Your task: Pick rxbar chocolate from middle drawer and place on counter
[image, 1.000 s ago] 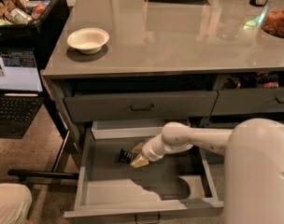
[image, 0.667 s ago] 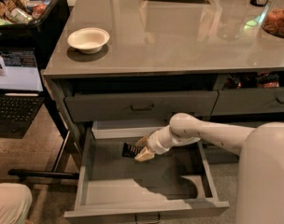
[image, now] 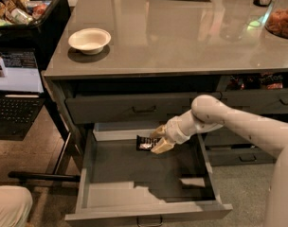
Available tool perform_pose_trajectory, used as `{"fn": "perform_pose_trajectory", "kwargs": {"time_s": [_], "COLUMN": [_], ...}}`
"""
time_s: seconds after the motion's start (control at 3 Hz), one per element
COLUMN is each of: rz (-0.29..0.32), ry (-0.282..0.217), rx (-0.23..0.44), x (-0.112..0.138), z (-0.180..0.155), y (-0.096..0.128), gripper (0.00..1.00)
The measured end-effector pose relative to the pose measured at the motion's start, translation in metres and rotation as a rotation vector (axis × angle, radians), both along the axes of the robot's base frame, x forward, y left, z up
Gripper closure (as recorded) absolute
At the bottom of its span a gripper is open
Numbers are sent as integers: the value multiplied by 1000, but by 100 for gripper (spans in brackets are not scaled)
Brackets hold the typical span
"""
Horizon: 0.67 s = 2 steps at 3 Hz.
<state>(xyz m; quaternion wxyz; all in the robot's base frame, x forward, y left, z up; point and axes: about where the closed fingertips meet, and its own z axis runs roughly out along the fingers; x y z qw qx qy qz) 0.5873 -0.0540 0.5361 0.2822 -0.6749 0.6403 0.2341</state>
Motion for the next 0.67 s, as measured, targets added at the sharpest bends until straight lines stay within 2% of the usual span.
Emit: {"fn": "perform_pose_trajectory", "kwargs": {"time_s": [0.33,0.67], "rz": [48,56], "ry": [-34,-84], "rx": [-49,-95], "x": [-1,6], "z": [47,99], "y": [-30,-53], "gripper": [100,100]}}
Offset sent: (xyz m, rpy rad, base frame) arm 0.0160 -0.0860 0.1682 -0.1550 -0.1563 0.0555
